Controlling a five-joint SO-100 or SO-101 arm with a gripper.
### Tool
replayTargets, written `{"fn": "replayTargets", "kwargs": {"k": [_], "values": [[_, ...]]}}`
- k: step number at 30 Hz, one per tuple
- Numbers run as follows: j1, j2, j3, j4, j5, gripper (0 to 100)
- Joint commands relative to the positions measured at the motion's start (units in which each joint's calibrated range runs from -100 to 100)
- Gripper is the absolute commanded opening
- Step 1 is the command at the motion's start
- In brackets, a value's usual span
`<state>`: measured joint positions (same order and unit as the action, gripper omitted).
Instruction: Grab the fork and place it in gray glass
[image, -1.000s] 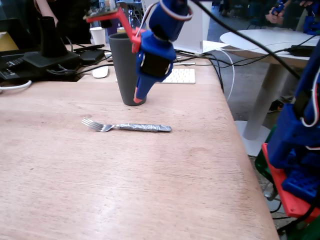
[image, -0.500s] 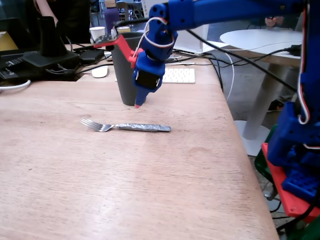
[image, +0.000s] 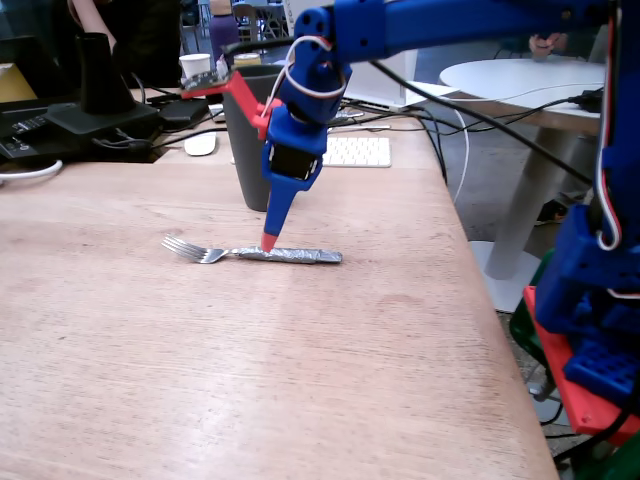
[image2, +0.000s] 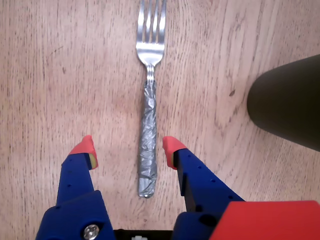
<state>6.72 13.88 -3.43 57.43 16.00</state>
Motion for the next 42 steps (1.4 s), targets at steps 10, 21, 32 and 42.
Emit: {"fn": "replayTargets", "kwargs": {"k": [10, 21, 32, 42], "values": [[1.2, 10.0, -6.3, -0.5, -0.1, 30], [-0.3, 22.2, -24.3, 0.9, -0.6, 30], [1.4, 22.5, -24.4, 4.0, -0.7, 30], [1.7, 23.9, -24.4, 7.8, -0.4, 30]]}}
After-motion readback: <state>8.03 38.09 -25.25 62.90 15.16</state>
